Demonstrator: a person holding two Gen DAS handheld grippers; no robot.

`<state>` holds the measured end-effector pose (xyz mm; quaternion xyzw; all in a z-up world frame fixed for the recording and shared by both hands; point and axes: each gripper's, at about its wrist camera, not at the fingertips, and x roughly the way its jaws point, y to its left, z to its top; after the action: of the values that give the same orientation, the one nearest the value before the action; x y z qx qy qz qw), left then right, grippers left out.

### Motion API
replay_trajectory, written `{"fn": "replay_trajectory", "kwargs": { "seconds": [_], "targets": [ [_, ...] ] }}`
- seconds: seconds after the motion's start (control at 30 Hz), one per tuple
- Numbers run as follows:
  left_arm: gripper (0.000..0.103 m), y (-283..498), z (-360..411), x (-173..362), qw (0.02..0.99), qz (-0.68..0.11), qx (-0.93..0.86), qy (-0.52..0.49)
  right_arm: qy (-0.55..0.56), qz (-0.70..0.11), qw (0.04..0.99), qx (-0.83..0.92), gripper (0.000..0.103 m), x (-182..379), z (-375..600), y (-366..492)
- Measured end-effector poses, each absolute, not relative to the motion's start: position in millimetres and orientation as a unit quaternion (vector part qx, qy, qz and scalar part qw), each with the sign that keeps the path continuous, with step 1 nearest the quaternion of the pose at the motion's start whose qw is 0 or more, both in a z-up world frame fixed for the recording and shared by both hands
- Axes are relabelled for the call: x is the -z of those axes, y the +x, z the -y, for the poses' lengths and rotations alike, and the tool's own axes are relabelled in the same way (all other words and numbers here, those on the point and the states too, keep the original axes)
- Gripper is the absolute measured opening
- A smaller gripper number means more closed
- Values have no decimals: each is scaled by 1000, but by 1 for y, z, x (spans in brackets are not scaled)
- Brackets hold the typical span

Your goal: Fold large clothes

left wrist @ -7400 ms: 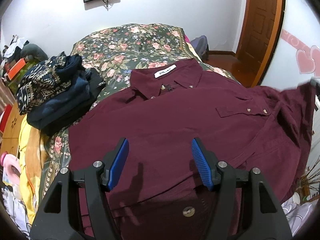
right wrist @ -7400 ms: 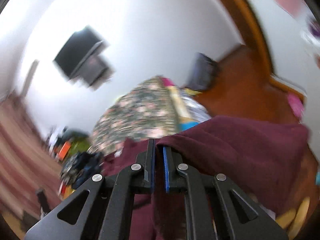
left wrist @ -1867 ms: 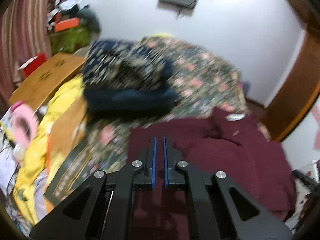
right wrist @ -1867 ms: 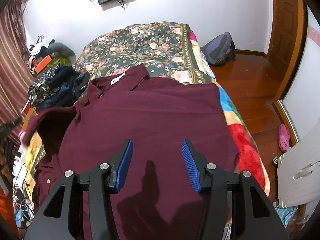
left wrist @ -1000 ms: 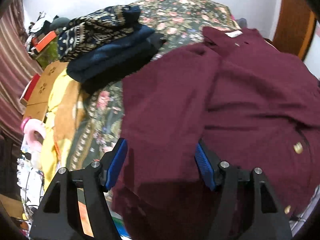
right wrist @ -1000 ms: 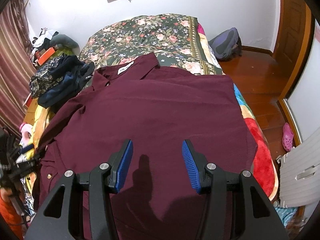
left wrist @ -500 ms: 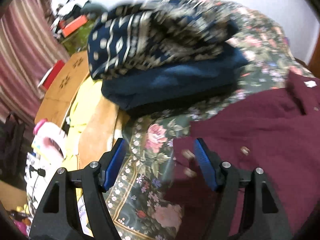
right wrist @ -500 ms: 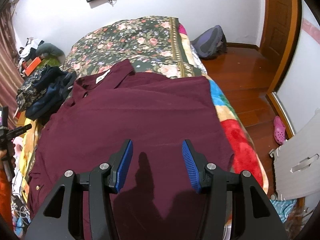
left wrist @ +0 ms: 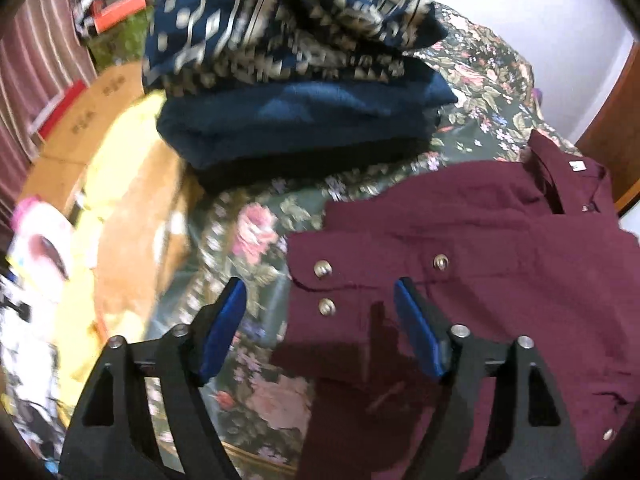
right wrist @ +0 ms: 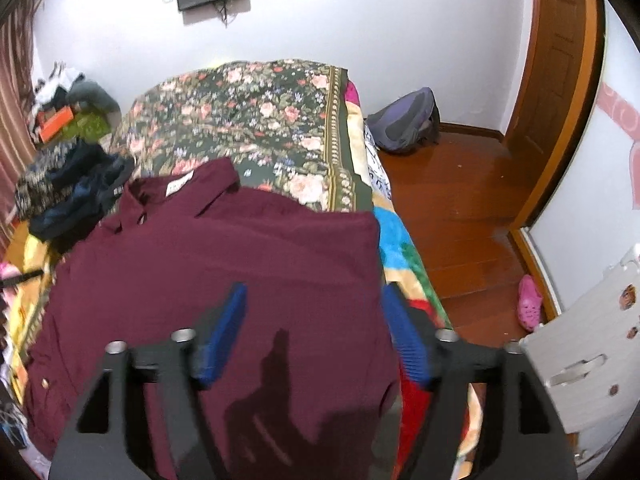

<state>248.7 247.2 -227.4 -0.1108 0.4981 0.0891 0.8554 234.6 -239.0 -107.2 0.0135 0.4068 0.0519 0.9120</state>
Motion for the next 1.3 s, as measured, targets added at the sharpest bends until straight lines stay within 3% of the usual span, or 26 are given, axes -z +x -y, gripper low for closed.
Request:
{"fn": "replay_trajectory", "kwargs": {
  "seconds": [0.37,0.5,0.67,0.73,0.77,0.8,0.87,0.9,0.93,1.03,1.17,1.3],
  "targets": [
    [79,276,-287,307,767,-543,24,-341,130,-507,845,-107,73,155,284,299],
    [91,290,-283,315,763,-536,36,-358,158,-535,821,-118,73,177,291,318],
    [92,302,-276,316,771,-525,37,-360,170,-547,807,-146,72,186,287,332],
    [86,305,-272,314,774,-517,41,-362,166,-544,810,-145,67,185,286,335],
    [78,306,-271,312,777,-514,44,-361,164,-542,811,-144,62,185,287,335],
    [64,307,-268,308,782,-509,46,-356,164,-541,813,-140,57,184,288,334],
    [41,309,-260,297,794,-498,57,-344,171,-538,815,-128,34,183,295,334],
    [22,310,-254,288,804,-494,52,-326,179,-534,817,-120,26,181,299,333],
    [19,311,-250,282,809,-492,51,-316,188,-530,819,-117,16,180,303,333],
    [17,318,-230,258,832,-484,36,-270,196,-508,830,-119,9,167,306,329],
    [16,322,-195,205,876,-450,26,-171,163,-460,864,-123,7,130,296,324],
    [16,328,-180,163,893,-429,23,-136,140,-440,877,-133,6,106,289,338]
  ]
}}
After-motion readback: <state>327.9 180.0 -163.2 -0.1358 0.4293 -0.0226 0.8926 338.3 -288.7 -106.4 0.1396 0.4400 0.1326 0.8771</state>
